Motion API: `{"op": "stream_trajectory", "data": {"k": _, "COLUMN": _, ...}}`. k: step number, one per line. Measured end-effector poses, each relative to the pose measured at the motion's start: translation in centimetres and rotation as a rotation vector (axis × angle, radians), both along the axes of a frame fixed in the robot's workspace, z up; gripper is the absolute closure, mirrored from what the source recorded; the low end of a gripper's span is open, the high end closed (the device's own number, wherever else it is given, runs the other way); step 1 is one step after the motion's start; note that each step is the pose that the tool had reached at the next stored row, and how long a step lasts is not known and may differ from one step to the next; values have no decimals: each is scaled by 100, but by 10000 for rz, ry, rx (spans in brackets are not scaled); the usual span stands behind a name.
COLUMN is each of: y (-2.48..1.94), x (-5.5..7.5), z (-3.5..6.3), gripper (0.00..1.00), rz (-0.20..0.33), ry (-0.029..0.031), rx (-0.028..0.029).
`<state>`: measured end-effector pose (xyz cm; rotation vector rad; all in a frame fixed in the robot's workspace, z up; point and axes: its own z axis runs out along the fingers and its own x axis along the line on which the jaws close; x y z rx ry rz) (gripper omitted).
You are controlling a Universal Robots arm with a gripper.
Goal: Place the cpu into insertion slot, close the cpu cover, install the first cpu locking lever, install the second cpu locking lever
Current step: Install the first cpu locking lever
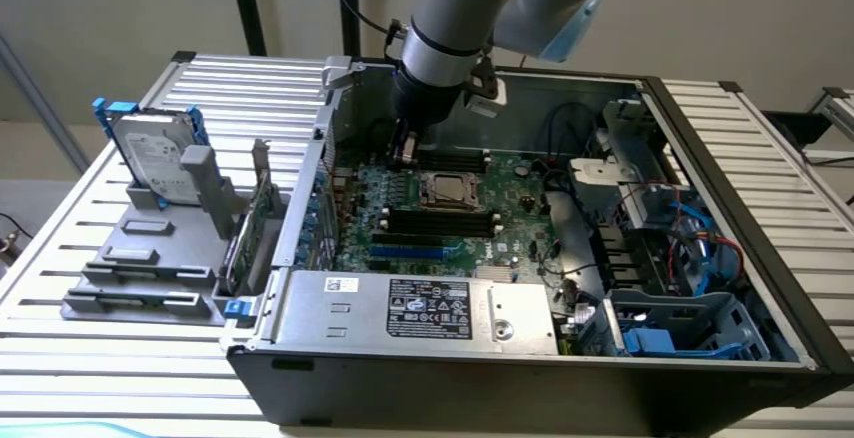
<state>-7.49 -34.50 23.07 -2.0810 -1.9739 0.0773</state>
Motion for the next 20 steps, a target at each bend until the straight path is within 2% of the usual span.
{"op": "stream_trajectory", "data": {"k": 2, "y": 1, "x": 0, "z": 0, "gripper": 89, "rz": -142, "ry": 29, "rx": 2}}
{"op": "stream_trajectory", "data": {"k": 9, "y": -10, "x": -2, "z": 14, "gripper": 89, "rz": -445, "ry": 225, "rx": 27}}
{"op": "stream_trajectory", "data": {"k": 17, "y": -41, "x": -44, "z": 53, "gripper": 89, "rz": -503, "ry": 317, "rx": 84}}
{"op": "stream_trajectory", "data": {"k": 18, "y": -45, "x": -51, "z": 61, "gripper": 89, "rz": -506, "ry": 325, "rx": 101}}
{"op": "stream_trajectory", "data": {"k": 20, "y": -50, "x": -62, "z": 77, "gripper": 89, "rz": -512, "ry": 337, "rx": 171}}
